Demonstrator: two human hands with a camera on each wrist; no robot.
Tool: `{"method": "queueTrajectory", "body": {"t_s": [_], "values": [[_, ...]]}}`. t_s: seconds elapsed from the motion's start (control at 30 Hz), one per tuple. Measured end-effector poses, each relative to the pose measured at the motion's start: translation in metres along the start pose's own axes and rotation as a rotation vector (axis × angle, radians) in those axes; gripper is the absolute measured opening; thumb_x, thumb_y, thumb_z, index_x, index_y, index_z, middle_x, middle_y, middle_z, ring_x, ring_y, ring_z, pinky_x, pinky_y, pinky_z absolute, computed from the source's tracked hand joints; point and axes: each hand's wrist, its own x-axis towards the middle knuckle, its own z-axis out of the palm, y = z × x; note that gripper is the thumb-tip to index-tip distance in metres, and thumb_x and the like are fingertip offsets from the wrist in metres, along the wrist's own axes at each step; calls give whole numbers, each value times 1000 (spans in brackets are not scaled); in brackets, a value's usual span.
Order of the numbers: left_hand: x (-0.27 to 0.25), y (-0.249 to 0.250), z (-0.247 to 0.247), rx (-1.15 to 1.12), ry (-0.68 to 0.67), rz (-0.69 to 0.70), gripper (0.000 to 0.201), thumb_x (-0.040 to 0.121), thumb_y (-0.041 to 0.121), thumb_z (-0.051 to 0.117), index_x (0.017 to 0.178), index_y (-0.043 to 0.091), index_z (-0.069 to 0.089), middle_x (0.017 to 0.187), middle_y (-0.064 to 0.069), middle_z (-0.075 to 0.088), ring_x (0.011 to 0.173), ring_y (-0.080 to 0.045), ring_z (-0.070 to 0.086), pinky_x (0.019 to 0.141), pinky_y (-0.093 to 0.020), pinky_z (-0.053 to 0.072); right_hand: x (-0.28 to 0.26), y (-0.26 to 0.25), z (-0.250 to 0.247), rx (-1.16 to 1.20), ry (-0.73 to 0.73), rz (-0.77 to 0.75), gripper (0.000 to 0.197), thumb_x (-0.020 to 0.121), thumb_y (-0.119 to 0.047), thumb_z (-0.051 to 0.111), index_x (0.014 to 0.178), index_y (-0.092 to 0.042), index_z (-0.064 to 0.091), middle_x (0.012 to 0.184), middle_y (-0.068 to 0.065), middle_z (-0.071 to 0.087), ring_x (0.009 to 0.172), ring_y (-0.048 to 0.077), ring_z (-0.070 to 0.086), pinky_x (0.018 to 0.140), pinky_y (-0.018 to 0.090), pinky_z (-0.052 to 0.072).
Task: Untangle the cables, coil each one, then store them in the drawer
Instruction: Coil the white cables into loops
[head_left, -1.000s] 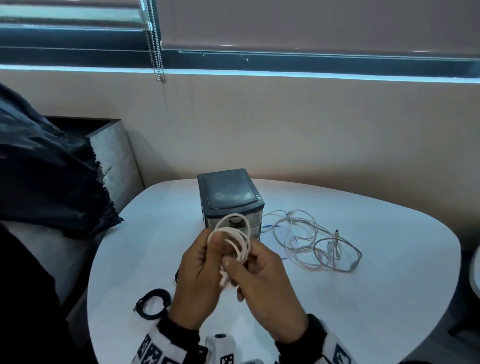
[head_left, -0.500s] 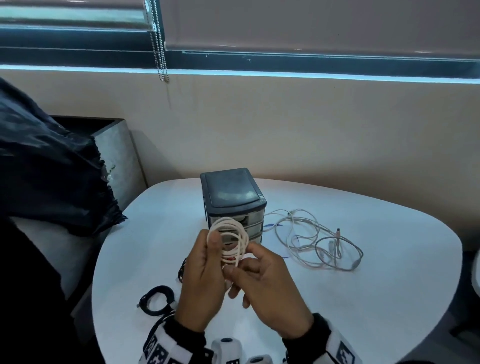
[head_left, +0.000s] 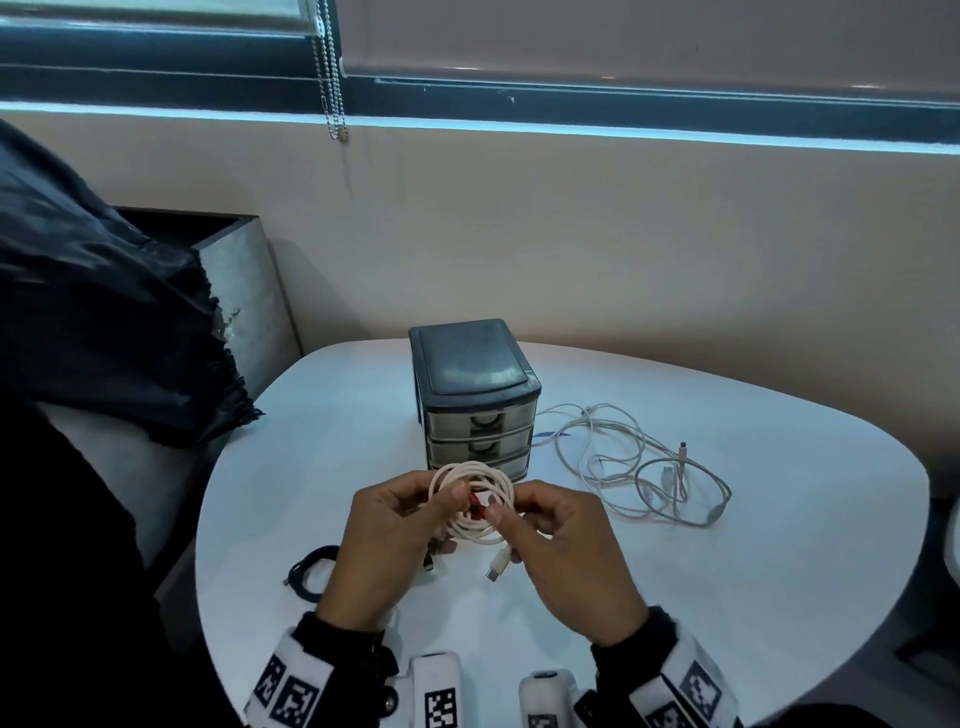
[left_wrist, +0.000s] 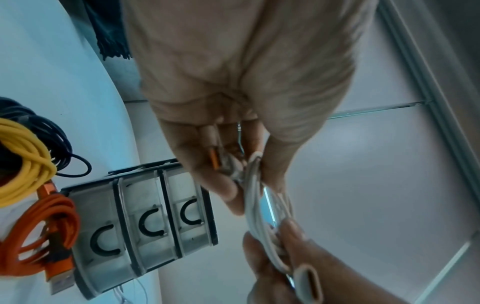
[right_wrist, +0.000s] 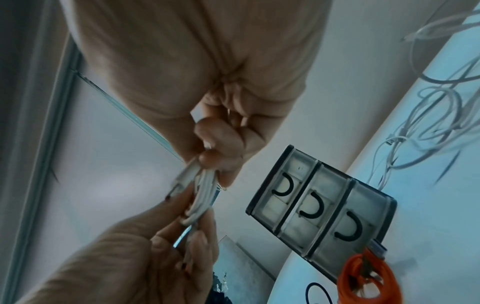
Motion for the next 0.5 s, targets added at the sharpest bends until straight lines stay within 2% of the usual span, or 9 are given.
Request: {"method": "queueTrajectory", "body": {"t_s": [0.1,0.2,0.27,0.33,0.43,0.5], "values": [[1,-3,2,23,-15,-81,11,85,20,74,87,11,81,67,-9,71,53,-13,59,50,-22,48,2,3,2,74,35,44,13,88,-7,70,93,-19,71,76,4,74,57,23,69,54,25,50],[2,-4,-2,3,-55,-163,18,89,25,69,96,10,79,77,-21,72,60,-20,65,55,-27,49,7,7,-1,160,134,115,20,87,-1,69,97,-13,57,73,13,72,50,22,65,47,23,46],[3,-4,-10,-21,37,-171,17,95,23,64,103,12,75,87,-14,76,68,-18,68,61,-31,51,12,15,-6,155,228,168,21,87,0,68,92,-9,49,70,17,71,43,17,57,42,19,43],[3,-2,-23,-67,163,-148,16,97,22,62,105,13,72,91,-9,76,75,-19,69,58,-29,55,17,30,-11,96,274,220,24,87,-3,68,84,-8,44,72,22,69,42,18,54,40,19,41],[4,3,-43,-121,294,-106,16,98,25,61,102,12,70,91,-6,74,79,-21,71,65,-29,56,20,57,-11,-44,187,304,30,88,-7,68,73,-9,42,72,24,67,43,20,60,41,22,41],[6,5,-54,-129,354,-78,16,97,27,62,99,14,70,89,-4,73,79,-20,71,70,-31,54,20,73,-5,-118,112,347,30,87,-8,69,72,-9,43,69,25,66,43,22,62,43,26,43]]}}
